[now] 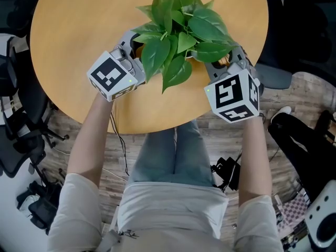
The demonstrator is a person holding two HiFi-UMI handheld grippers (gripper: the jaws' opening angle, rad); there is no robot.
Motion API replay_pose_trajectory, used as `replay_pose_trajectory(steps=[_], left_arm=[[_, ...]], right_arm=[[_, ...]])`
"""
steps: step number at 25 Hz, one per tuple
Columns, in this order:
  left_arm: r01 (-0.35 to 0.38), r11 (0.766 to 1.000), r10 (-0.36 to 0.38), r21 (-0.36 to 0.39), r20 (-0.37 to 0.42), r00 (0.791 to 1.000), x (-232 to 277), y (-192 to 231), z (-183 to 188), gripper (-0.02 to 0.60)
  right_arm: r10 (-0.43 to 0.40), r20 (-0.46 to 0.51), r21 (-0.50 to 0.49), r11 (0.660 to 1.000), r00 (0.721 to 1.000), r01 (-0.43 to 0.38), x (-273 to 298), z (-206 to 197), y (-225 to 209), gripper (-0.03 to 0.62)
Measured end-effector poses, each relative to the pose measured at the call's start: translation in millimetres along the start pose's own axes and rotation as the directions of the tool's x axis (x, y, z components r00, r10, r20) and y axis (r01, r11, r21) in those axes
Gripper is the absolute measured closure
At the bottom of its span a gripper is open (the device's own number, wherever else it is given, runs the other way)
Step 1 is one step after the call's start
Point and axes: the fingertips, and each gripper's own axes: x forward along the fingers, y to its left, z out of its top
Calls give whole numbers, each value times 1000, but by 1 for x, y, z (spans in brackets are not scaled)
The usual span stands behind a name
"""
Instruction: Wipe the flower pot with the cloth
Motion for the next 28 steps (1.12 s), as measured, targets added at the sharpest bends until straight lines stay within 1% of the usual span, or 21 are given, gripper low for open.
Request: replay_pose_trajectory(steps=[2,13,21,28], left_arm=[[-15,1000,15,-5,2,1000,1,0,0,192],[-101,994,101,-29,-2,995,4,-2,-2,192],[-161,986,160,-49,-9,987,7,-3,-3,192],[-197,978,197,-61,-16,980,9,-4,-4,192]], right_arm=[[2,-7,-20,1000,1000,-2,0,-1,0,502],[-7,-1,30,1000,1000,7,-3,-1,6,502],[0,4,46,999,1000,0,-6,-3,16,502],[16,8,50,999,1000,-16,-9,-2,26,502]])
